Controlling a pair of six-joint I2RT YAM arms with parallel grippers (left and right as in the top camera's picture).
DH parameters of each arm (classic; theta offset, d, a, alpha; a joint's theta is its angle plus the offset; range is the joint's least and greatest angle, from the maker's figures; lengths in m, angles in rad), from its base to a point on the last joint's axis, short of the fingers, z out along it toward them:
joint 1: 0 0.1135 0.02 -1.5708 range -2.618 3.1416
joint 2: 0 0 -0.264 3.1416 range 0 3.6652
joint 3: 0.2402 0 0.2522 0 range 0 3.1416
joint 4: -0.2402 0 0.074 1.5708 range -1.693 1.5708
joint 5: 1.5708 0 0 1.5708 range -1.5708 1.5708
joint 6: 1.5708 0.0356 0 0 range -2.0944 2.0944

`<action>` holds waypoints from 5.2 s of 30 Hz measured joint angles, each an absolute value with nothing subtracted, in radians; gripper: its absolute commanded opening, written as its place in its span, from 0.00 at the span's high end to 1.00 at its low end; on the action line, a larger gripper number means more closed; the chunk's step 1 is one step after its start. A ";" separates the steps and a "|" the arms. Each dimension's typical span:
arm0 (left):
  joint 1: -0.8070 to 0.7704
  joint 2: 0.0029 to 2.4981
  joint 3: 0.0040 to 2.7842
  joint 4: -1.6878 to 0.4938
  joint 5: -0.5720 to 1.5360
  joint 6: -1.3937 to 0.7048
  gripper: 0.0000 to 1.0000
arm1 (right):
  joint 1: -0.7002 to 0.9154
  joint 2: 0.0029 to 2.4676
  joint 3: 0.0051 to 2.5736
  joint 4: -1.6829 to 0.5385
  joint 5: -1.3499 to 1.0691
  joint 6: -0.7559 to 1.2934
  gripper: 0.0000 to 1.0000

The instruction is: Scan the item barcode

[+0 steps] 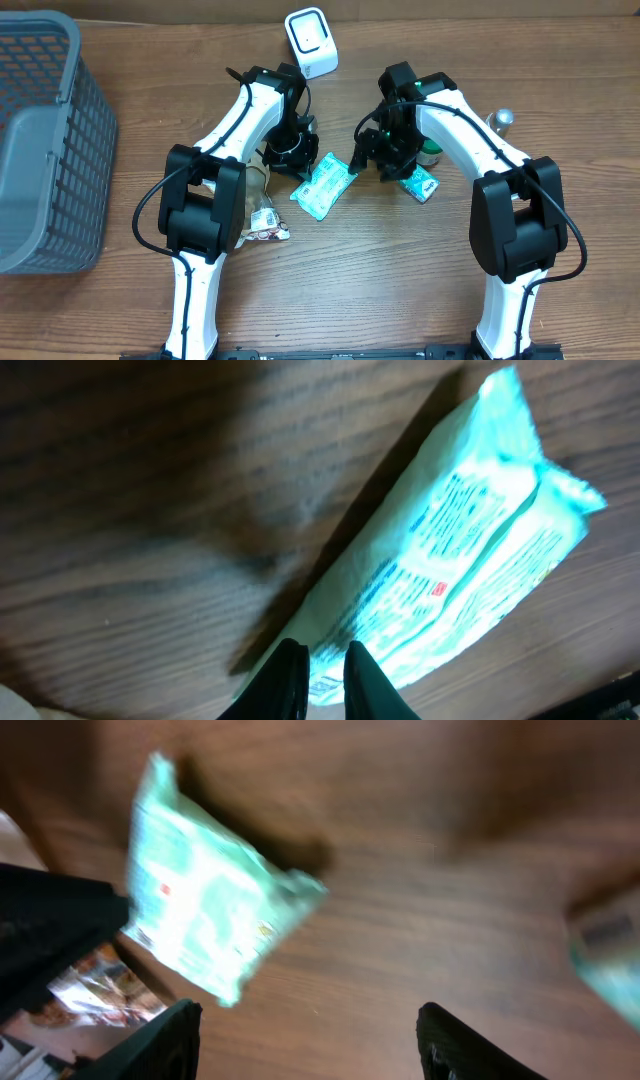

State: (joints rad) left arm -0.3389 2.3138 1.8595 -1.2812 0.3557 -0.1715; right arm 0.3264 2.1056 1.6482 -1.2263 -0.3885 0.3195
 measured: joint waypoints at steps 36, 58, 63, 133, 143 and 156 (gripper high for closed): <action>-0.336 2.316 1.879 -1.260 0.267 -0.165 0.88 | 0.380 2.106 1.626 -0.888 -0.348 0.310 0.00; -0.398 2.316 1.811 -1.260 0.336 -0.233 0.96 | 0.369 2.106 1.626 -0.886 -0.333 0.310 0.00; -0.316 2.316 1.811 -1.256 0.354 -0.233 0.96 | 0.369 2.106 1.626 -0.886 -0.336 0.310 0.00; -0.313 2.316 1.813 -1.098 0.382 -0.329 0.96 | 0.340 2.103 1.322 -0.687 -0.721 0.321 0.46; -0.304 2.316 1.813 -1.171 0.413 -0.228 0.96 | 0.292 2.097 1.323 -0.630 -0.679 0.407 0.47; -0.213 2.316 1.813 -1.312 0.627 -0.041 0.91 | 0.294 2.095 1.322 -0.550 -0.628 0.450 0.47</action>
State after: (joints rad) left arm -0.2127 2.3157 1.8126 -1.3117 0.6266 -0.0414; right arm 0.2935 2.0953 1.3216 -0.5499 -0.6285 0.4496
